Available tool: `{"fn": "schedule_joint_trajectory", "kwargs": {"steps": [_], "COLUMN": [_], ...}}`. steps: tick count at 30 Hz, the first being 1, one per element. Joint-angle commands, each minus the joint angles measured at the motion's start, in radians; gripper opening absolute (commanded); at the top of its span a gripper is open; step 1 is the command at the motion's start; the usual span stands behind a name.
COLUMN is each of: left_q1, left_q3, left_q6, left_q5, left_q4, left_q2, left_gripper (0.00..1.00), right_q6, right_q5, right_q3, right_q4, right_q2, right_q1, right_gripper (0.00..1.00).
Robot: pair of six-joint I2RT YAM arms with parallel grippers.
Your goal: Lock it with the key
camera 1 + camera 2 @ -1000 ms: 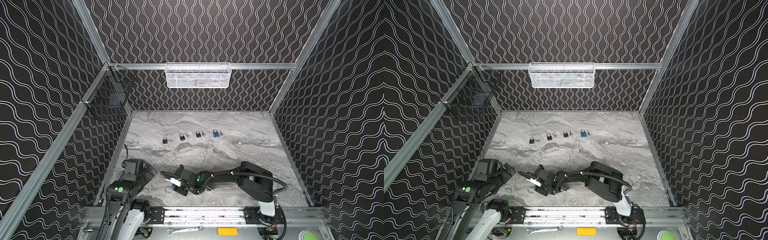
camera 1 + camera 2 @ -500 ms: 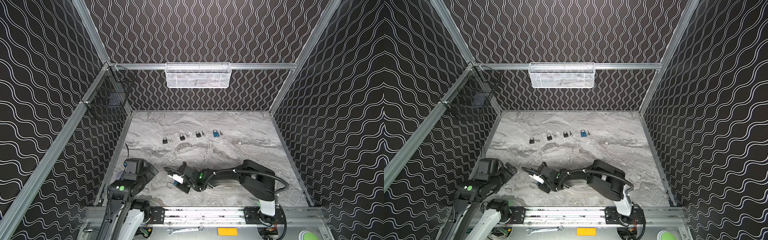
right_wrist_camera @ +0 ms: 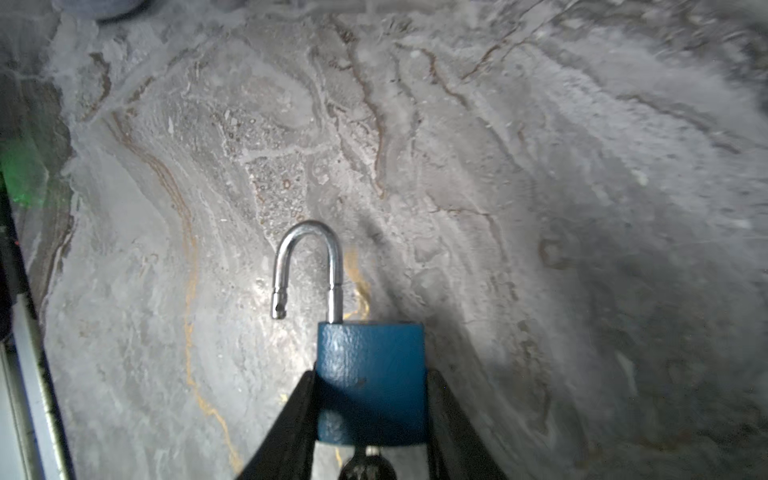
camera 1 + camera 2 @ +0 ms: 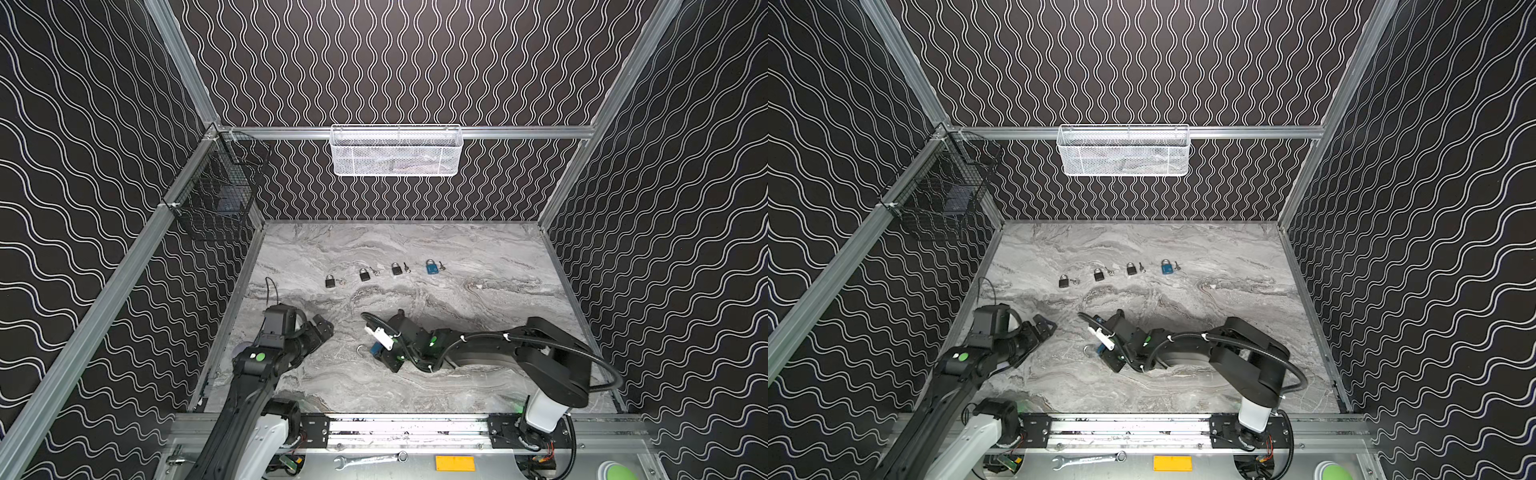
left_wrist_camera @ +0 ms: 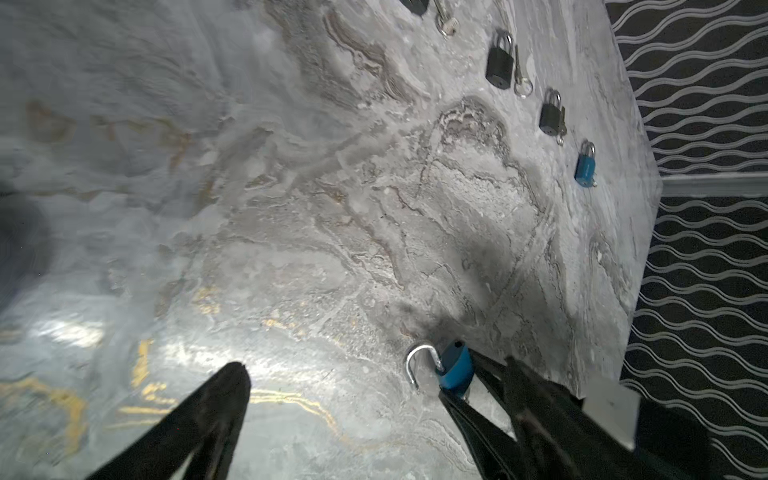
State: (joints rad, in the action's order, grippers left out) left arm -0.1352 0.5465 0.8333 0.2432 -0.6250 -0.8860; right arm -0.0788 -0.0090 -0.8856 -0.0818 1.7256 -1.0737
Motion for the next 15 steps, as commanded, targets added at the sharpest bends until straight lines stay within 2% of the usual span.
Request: {"fn": "schedule_joint_trajectory", "kwargs": {"steps": [1, 5, 11, 15], "left_q1": [-0.007, -0.057, -0.239, -0.317], "left_q3": [-0.02, -0.007, 0.085, 0.13], "left_q6": [-0.03, -0.03, -0.038, -0.018], "left_q5": [0.142, 0.167, 0.116, 0.116], "left_q4": [0.245, 0.367, 0.479, 0.58], "left_q2": [-0.042, -0.121, -0.32, -0.454], "left_gripper": [0.99, 0.99, 0.99, 0.99], "right_q6": [-0.056, -0.1, -0.15, -0.166], "right_q5": [-0.033, -0.062, -0.097, -0.127], "right_q3": [0.04, 0.114, 0.207, 0.253], "right_q4": [-0.076, -0.109, -0.122, -0.107], "right_q2": [-0.055, -0.142, -0.286, -0.37], "right_q1": [0.035, 0.103, 0.195, 0.253], "right_gripper": [0.16, 0.16, 0.17, 0.17]}}
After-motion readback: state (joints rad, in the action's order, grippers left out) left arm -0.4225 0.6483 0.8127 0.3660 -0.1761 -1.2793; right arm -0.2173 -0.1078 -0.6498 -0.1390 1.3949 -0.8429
